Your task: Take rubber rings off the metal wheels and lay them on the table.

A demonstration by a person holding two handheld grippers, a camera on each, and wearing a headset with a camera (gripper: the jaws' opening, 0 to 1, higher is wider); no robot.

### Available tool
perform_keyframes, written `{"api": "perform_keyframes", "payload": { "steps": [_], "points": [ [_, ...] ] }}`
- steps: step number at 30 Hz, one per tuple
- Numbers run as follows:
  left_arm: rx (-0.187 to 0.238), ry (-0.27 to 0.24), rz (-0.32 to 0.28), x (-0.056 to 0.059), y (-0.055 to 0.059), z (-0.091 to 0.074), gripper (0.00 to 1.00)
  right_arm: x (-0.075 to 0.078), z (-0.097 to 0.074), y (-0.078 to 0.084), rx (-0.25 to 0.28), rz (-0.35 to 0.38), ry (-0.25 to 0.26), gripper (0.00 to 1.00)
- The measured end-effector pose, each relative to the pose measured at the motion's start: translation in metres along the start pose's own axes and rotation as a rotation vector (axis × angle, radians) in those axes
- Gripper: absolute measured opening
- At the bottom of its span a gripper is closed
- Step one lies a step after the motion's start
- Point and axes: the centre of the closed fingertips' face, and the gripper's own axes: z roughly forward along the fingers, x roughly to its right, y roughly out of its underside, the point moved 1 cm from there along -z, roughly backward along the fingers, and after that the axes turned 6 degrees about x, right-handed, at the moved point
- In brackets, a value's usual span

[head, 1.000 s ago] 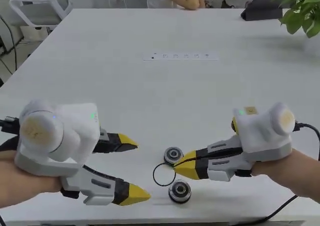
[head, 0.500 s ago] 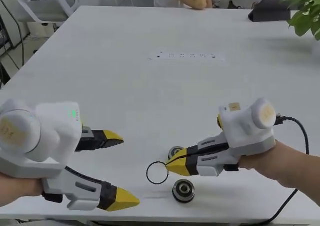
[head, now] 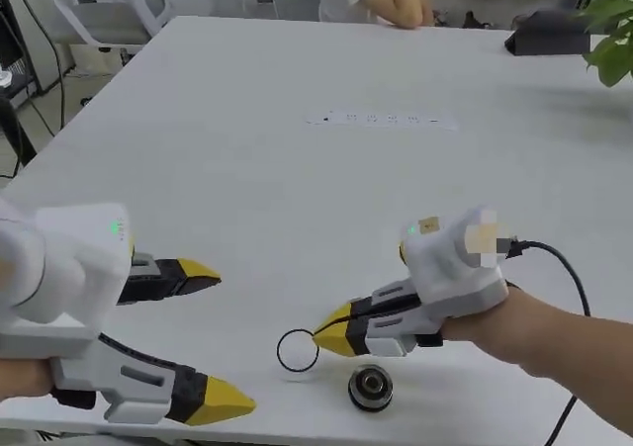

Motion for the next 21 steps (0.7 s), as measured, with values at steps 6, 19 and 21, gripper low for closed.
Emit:
{"api": "perform_keyframes", "payload": {
  "steps": [6,19,21],
  "points": [
    [-0.001,-0.001,-0.002,-0.0003,0.0008,-0.0007,0.71,0.0018,0.0044,0.0040,-0.029,-0.033,0.008,0.00],
    [-0.002,0.000,0.003,-0.0014,0.0006,0.0002,0.71,0.0037,0.0008,-0.0025,-0.001,-0.078,0.030,0.16],
    [-0.005,0.004,0.004,-0.0008,0.0011,0.0013,0.71,0.0037,-0.0015,-0.0044,0.011,-0.077,0.034,0.19]
  ]
}}
